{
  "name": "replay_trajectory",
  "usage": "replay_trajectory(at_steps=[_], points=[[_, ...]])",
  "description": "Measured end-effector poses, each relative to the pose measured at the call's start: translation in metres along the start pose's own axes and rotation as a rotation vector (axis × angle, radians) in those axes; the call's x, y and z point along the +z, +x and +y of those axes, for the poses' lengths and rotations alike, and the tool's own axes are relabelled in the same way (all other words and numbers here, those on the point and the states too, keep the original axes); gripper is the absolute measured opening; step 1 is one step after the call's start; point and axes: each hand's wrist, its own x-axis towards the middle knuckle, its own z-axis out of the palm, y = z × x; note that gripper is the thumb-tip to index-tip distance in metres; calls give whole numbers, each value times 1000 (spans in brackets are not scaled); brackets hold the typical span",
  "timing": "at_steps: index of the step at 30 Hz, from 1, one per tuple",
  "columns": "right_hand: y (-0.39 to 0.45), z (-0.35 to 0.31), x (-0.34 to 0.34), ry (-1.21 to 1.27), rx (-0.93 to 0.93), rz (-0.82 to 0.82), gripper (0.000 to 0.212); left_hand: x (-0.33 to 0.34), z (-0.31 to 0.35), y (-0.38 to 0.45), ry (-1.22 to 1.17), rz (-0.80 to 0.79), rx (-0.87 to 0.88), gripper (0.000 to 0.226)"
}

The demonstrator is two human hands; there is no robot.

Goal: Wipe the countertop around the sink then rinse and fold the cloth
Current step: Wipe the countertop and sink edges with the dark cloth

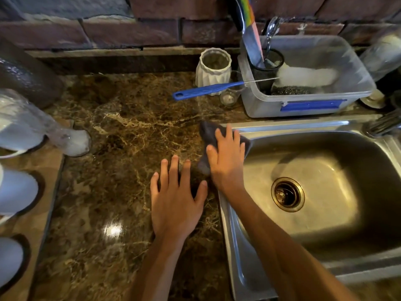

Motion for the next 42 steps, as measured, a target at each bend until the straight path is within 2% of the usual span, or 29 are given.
replay_trajectory(at_steps=[3, 6, 11, 16, 19, 23, 26, 28, 30, 32, 34, 36, 39, 42], points=[[-35, 6, -2, -10, -107, -64, 62, -1, 0, 0, 6, -6, 7, 65], [-38, 7, 1, 15, -123, -47, 55, 1, 0, 0, 8, 0, 7, 65], [11, 8, -2, 88, -155, -78, 47, 2, 0, 1, 25, 0, -13, 66], [53, 29, -23, 187, -258, -3, 36, 2, -1, 0, 27, 15, -28, 62], [50, 34, -20, 184, -244, 30, 37, 1, 0, 0, 6, 2, -44, 62], [25, 34, -18, 87, -357, -167, 53, 1, 3, 0, 13, -7, -61, 65], [36, 54, -31, -49, -469, -202, 53, -4, 21, 11, -259, -3, -223, 59], [41, 75, -38, -152, -451, -122, 65, -7, 46, 28, -363, 45, -231, 54], [37, 100, -47, -194, -340, -35, 75, -1, 74, 44, -291, 91, -104, 55], [30, 116, -55, -134, -215, -19, 74, 13, 92, 53, -159, 89, -17, 60], [29, 111, -54, -91, -178, 5, 63, 22, 96, 56, -39, 46, -24, 64], [31, 95, -43, -156, -279, 17, 60, 26, 95, 56, -30, 60, -42, 66], [34, 79, -31, -245, -540, -35, 67, 27, 94, 57, -60, 74, -36, 66], [47, 84, -39, -325, -665, -72, 76, 25, 96, 60, -65, 45, -76, 66]])
